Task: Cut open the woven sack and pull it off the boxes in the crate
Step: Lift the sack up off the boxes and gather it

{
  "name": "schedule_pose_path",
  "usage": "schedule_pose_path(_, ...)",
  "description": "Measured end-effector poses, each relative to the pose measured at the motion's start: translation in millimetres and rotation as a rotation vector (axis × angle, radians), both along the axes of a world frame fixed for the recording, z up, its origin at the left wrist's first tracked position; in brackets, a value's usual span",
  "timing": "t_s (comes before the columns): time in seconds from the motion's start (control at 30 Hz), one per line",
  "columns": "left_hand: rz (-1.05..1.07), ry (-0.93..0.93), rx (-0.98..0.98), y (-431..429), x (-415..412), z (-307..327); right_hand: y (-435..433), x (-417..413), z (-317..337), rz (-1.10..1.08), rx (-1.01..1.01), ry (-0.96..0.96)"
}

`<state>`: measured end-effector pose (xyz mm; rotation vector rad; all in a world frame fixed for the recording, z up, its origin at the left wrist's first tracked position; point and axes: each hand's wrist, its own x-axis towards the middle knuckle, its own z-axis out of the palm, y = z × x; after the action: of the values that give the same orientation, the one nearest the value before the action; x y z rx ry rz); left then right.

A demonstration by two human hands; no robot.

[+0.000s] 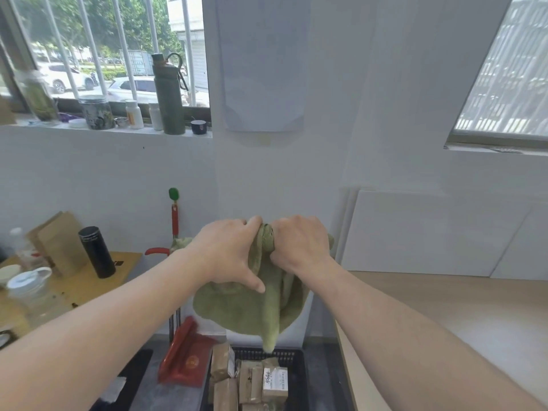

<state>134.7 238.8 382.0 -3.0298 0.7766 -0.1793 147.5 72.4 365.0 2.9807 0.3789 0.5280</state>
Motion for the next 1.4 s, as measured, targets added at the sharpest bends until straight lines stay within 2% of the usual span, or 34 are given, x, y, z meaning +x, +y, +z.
schedule_pose_path(0.1, 0.043, -0.241, 0.117, -6.4, 1.0, -12.1, 1.3, -6.1, 4.8, -0.026, 0.129, 0.108)
schedule_pose_path(0.2, 0.156, -0.357, 0.132, -8.6, 0.7, -21.7, 7.2, -7.5, 9.3, -0.034, 0.196, 0.217)
schedule_pose_path(0.3, 0.203, -0.296, 0.099, -6.5, 3.7, -19.9, 9.7, -5.1, 6.7, -0.031, 0.209, 0.272)
schedule_pose_path(0.43, 0.174, -0.225, 0.051, -6.6, 8.5, -16.1, 6.1, 0.4, -1.5, 0.017, 0.201, 0.242)
schedule_pose_path(0.63, 0.256, -0.083, -0.148, -1.7, 20.6, -13.3, -4.5, 6.7, -17.7, 0.148, 0.031, -0.152)
schedule_pose_path(0.7, 0.325, 0.020, -0.288, 0.1, 26.2, -9.2, -5.5, 5.5, -19.8, 0.159, -0.013, -0.252)
schedule_pose_path(0.77, 0.340, 0.131, -0.410, 1.8, 32.6, -3.8, -6.1, 5.0, -20.7, 0.145, -0.028, -0.270)
schedule_pose_path(0.9, 0.208, 0.533, -0.654, -1.3, 35.8, 9.0, -10.5, 9.3, -16.9, 0.110, 0.004, -0.302)
schedule_pose_path(0.97, 0.172, 0.652, -0.677, -1.8, 32.2, 16.3, -12.0, 14.4, -14.6, 0.151, 0.034, -0.381)
schedule_pose_path(1.17, 0.102, 0.694, -0.649, 0.3, 27.4, 19.7, -5.3, 19.9, -10.7, 0.176, 0.013, -0.432)
schedule_pose_path(1.3, 0.053, 0.537, -0.574, 0.5, 29.8, 10.9, -2.6, 18.2, -5.0, 0.136, -0.019, -0.364)
schedule_pose_path(1.4, 0.073, 0.376, -0.425, 5.1, 26.7, 9.7, 1.5, 15.6, -3.0, 0.084, -0.053, -0.253)
